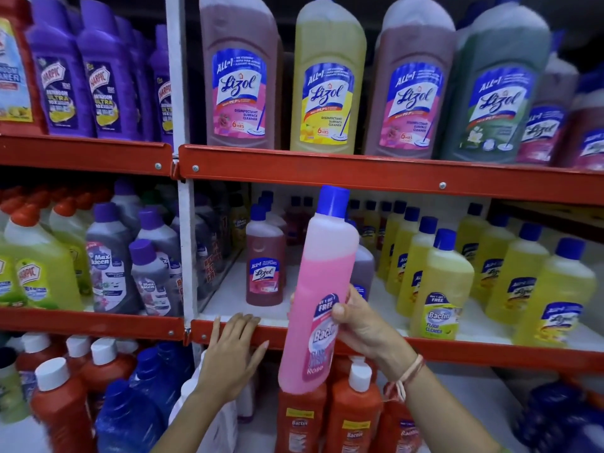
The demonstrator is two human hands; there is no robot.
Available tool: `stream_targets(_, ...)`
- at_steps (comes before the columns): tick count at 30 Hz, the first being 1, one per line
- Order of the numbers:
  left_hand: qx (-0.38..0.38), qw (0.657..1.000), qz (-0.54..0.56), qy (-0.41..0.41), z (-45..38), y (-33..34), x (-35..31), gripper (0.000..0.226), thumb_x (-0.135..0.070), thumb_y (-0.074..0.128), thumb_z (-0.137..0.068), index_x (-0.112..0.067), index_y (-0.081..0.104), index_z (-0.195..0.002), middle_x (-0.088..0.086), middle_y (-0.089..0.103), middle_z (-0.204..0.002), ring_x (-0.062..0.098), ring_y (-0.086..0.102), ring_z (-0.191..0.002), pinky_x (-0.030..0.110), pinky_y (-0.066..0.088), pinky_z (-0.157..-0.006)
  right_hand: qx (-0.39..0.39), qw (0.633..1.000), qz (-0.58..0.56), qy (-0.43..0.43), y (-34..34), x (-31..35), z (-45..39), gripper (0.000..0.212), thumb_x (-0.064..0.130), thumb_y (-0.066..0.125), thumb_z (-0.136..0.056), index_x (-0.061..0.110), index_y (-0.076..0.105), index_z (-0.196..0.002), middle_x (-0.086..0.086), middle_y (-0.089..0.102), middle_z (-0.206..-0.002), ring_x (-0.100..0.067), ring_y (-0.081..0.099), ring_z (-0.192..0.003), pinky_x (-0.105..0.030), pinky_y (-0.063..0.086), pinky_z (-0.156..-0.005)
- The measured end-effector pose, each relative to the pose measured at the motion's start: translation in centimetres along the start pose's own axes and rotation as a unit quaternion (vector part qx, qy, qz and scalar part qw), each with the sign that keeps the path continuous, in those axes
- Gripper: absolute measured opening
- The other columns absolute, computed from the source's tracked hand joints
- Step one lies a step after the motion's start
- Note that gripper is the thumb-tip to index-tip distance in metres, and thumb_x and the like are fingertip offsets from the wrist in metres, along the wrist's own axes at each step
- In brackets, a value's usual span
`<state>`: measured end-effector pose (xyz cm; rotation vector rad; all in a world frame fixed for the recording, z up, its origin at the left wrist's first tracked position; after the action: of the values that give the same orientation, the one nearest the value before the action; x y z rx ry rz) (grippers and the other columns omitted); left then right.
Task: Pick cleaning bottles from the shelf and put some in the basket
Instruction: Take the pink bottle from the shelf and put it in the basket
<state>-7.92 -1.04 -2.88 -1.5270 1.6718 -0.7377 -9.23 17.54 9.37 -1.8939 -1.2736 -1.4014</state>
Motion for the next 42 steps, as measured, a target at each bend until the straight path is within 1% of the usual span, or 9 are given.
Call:
stream_targets(10,0.006,0.995,0.039,-0.088,-0.3,-1.9,-2.5,0.097,-0.076,-0.002,-0.08,-0.013,0.048,-0.134,0.009,0.053,-0.136,0.026,0.039,-0.132,0.045,0.022,-0.113,0.058,0.997,-0.033,0.034,-1.7,2.2,3.9,0.075,0.04,0.093,-0.052,0.008,0.062,-0.113,-0.011,0.074,-0.1,-0.025,0.071,-0.089,-0.042,0.055,-0.085)
stream_targets(13,-0.057,0.973,0.197,-0.109,-1.2,-6.7,-7.2,0.076,-0.073,0.016,-0.084,-0.022,0.053,-0.126,0.0,0.058,-0.127,0.018,0.047,-0.12,0.04,0.038,-0.103,0.016,1.0,0.001,0.015,-2.8,3.0,5.3,0.072,0.039,0.094,-0.05,0.007,0.065,-0.108,-0.011,0.075,-0.097,-0.024,0.072,-0.086,-0.039,0.057,-0.081)
stream_targets(18,-0.087,0.862,0.5,-0.016,-2.5,-15.9,-16.8,0.05,-0.063,0.033,-0.087,-0.036,0.06,-0.12,-0.02,0.057,-0.129,-0.004,0.046,-0.122,0.015,0.039,-0.094,-0.094,0.993,0.07,-0.025,-4.3,3.9,7.9,0.069,0.037,0.096,-0.041,0.012,0.07,-0.1,-0.006,0.078,-0.091,-0.02,0.073,-0.083,-0.029,0.059,-0.072)
stream_targets(22,-0.034,0.849,0.524,0.062,-2.9,-17.7,-21.0,0.041,-0.051,0.058,-0.084,-0.031,0.062,-0.119,-0.012,0.055,-0.133,0.007,0.049,-0.125,0.031,0.041,-0.1,-0.155,0.983,0.095,-0.035,-5.5,3.5,9.5,0.079,0.035,0.097,-0.039,0.009,0.066,-0.107,-0.012,0.077,-0.098,-0.026,0.073,-0.09,-0.031,0.059,-0.073)
stream_targets(25,-0.031,0.849,0.526,0.032,-2.8,-16.6,-21.6,0.048,-0.032,0.082,-0.071,-0.025,0.064,-0.114,-0.007,0.067,-0.118,0.007,0.061,-0.109,0.027,0.05,-0.091,-0.174,0.977,0.114,-0.037,-6.1,3.2,10.6,0.071,0.031,0.096,-0.042,0.011,0.068,-0.105,-0.01,0.077,-0.098,-0.023,0.073,-0.091,-0.028,0.059,-0.072)
stream_targets(29,-0.011,0.822,0.569,-0.02,-1.6,-13.7,-21.6,0.047,-0.004,0.085,-0.064,-0.012,0.067,-0.107,0.0,0.075,-0.101,0.012,0.069,-0.095,0.02,0.054,-0.077,-0.195,0.97,0.146,-0.001,-7.2,1.2,12.8,0.063,0.004,0.093,-0.047,0.015,0.068,-0.104,-0.002,0.078,-0.097,-0.017,0.073,-0.092,-0.026,0.058,-0.075)
stream_targets(34,0.058,0.821,0.563,-0.075,1.6,-7.5,-21.0,0.051,0.0,0.089,-0.053,-0.013,0.071,-0.099,-0.006,0.077,-0.092,0.008,0.07,-0.084,0.018,0.053,-0.071,-0.216,0.957,0.172,0.086,-8.5,-4.9,16.7,0.064,-0.009,0.086,-0.056,0.004,0.063,-0.115,-0.002,0.077,-0.099,-0.017,0.072,-0.093,-0.03,0.059,-0.081)
stream_targets(39,0.139,0.818,0.542,-0.134,6.6,0.8,-19.3,0.057,-0.01,0.094,-0.049,-0.01,0.071,-0.101,0.006,0.076,-0.096,0.015,0.069,-0.084,0.04,0.058,-0.079,-0.21,0.941,0.182,0.194,-9.5,-12.2,21.2,0.065,-0.006,0.086,-0.06,0.011,0.062,-0.118,-0.006,0.072,-0.111,-0.014,0.066,-0.1,-0.032,0.057,-0.09)
stream_targets(42,0.175,0.811,0.534,-0.162,10.2,5.4,-18.9,0.055,-0.009,0.093,-0.048,-0.011,0.071,-0.099,-0.001,0.076,-0.092,0.009,0.067,-0.081,0.03,0.056,-0.075,-0.195,0.924,0.224,0.24,-10.3,-16.6,23.8,0.074,0.007,0.091,-0.055,0.021,0.061,-0.121,-0.005,0.071,-0.115,-0.011,0.064,-0.102,-0.034,0.055,-0.094)
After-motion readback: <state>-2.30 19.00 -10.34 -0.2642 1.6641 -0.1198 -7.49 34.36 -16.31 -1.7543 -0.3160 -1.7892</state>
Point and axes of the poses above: each hand's wrist, its own z-axis away from the middle knuckle, its own y-axis out of the palm, x = y × z, the point moved 6 cm from there along -z, towards the middle knuckle
